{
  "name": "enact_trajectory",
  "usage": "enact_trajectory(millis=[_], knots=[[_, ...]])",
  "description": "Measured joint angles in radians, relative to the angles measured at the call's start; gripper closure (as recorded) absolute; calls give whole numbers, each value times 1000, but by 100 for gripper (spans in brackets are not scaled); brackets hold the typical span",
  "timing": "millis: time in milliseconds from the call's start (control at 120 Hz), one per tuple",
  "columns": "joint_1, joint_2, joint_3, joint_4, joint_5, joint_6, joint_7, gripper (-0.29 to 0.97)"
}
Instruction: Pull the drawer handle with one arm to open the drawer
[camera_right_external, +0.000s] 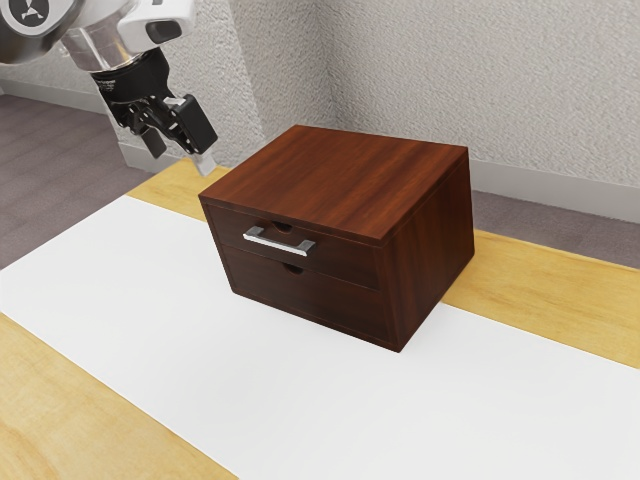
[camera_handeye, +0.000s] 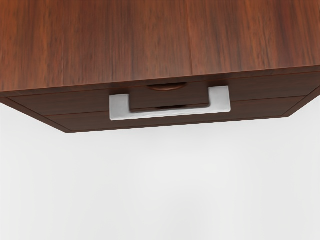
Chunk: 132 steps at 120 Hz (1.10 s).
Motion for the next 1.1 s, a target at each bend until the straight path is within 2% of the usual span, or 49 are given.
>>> enact_trajectory(millis=[150,217,292,550,725,767,875,1017,1100], knots=[[1,1,1,12,-8,-3,-1,0],[16,-13,-16,159,5,-20,-3,0],[25,-5,-42,215,23,-37,-6,0],[-48,84,-66,230,41,-65,-14,0],[-37,83,-82,212,38,-135,-17,0],[-36,2,-83,89,17,-151,-19,0],[-39,-328,-105,-373,-40,-136,-25,0],[-61,-544,-120,-644,-87,-195,-40,0],[-61,-637,-120,-777,-53,-148,8,0]])
